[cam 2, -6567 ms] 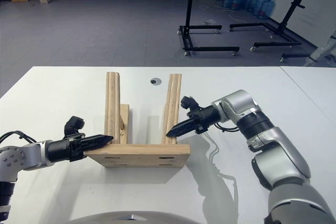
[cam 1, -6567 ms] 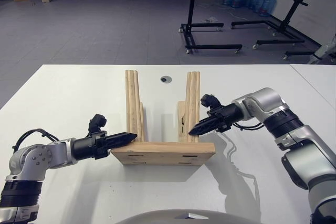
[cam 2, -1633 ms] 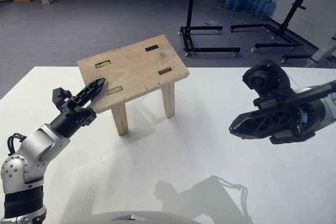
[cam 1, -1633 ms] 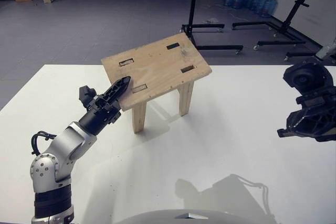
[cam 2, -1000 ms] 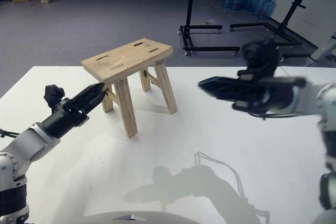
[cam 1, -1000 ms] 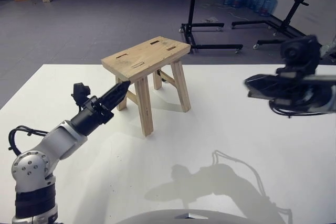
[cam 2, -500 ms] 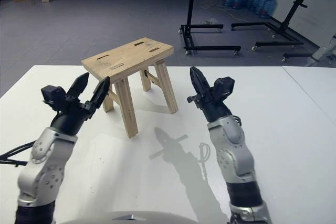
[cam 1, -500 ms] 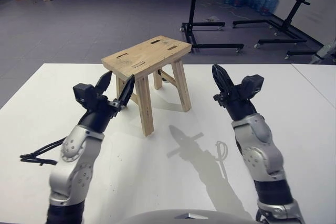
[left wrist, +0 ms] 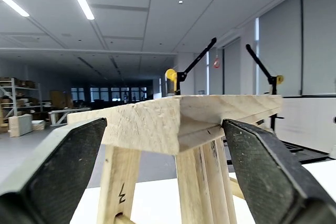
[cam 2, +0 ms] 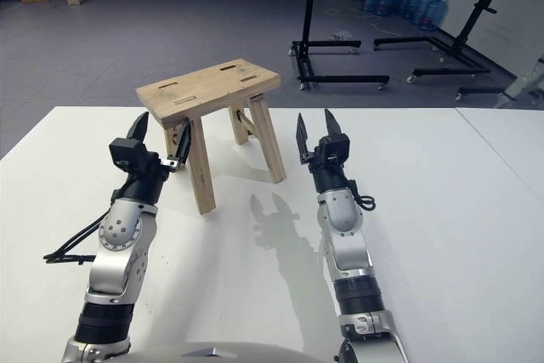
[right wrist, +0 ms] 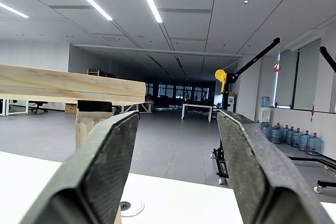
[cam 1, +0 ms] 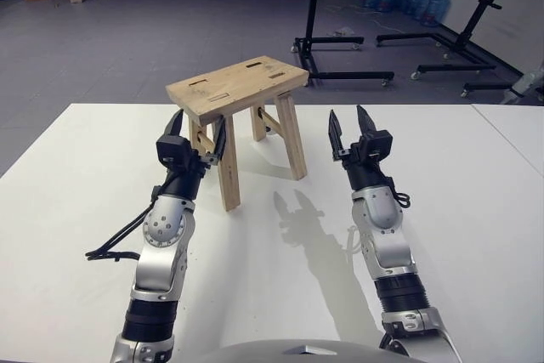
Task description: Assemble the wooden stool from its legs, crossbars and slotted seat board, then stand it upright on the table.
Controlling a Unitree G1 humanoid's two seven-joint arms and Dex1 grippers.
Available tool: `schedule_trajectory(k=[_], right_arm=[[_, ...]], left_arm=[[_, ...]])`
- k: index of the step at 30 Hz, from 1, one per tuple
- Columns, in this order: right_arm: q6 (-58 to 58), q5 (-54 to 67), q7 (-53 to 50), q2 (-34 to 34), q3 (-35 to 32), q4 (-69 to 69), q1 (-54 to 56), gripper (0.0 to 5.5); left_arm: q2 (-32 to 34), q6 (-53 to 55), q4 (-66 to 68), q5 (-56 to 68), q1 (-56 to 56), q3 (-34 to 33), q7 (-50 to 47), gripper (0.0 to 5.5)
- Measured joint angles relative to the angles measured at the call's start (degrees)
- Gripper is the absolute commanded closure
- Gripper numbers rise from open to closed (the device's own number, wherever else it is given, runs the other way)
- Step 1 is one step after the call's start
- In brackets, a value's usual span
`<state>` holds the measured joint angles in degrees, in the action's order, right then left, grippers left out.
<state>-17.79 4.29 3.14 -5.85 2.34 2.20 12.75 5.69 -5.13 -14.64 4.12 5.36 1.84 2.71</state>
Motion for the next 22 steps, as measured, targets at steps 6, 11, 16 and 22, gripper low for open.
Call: schedule_trajectory(k=[6,11,16,22], right_arm=[[0.00,-0.39,0.75,0.65,-0.08,0.32,0.12,2.84],[0.00,-0.42,0.81,1.54,-0.22,0.43,0.17,2.84],[0.00,-2.12,0.08,1.81,-0.53,0.45,0.17,2.84],[-0.51,-2.55,-1.60,2.62,-2.21,1.18,0.17,2.49]], left_arm=[[-0.26,0.47,4.35,-5.56,2.67,-3.19,-5.92,1.45],[-0.83,2.50,5.94,-8.35,3.75,-4.71,-9.52,1.45],[-1.88,1.20,5.87,-6.67,3.72,-3.20,-7.06,1.45],[-2.37,-0.13,5.88,-4.30,3.45,-2.45,-3.42,1.45]])
